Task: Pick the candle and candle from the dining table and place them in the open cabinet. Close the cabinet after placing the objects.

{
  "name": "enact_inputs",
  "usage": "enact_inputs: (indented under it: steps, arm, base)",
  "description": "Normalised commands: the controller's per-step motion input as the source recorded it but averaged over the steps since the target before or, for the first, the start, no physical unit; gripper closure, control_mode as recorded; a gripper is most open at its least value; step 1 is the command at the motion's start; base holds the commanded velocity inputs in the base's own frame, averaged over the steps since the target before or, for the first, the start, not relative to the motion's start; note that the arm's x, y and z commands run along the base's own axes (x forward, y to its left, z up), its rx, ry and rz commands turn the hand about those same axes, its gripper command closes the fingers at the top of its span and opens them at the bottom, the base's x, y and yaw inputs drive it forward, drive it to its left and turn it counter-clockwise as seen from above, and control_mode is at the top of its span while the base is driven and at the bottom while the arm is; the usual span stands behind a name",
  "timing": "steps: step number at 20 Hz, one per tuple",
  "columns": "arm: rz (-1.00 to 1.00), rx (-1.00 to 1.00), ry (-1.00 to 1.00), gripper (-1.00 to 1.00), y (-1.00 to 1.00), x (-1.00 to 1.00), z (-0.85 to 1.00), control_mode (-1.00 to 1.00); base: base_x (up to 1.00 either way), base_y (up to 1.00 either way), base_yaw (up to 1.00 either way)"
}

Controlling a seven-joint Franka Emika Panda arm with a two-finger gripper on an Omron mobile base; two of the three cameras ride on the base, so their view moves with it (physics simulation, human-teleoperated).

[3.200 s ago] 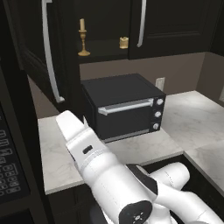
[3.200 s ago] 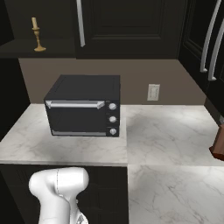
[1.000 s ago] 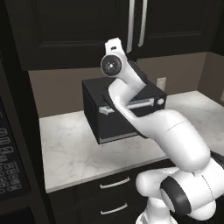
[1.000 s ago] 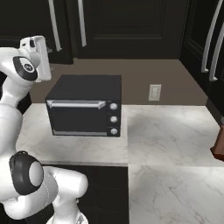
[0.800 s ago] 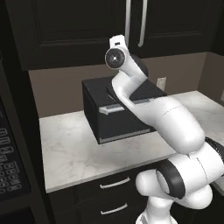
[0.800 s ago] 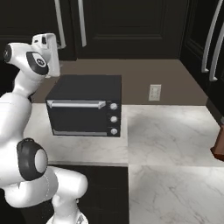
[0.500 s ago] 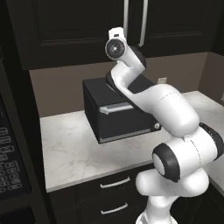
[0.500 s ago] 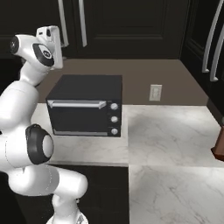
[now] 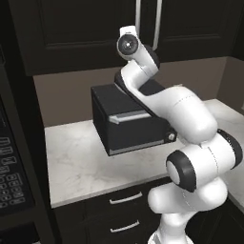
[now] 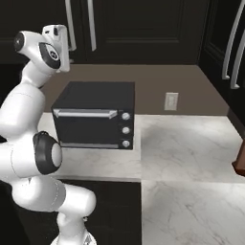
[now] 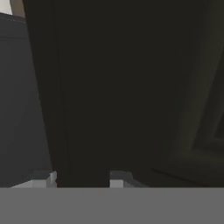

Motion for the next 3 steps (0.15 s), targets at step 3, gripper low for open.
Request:
enact_inputs:
  steps: [3]
  arm:
    - [0.00,0.06,0.00,-1.00,-1.00,0.90,-0.18,-1.00]
  base:
    - [0.00,0.00,0.00]
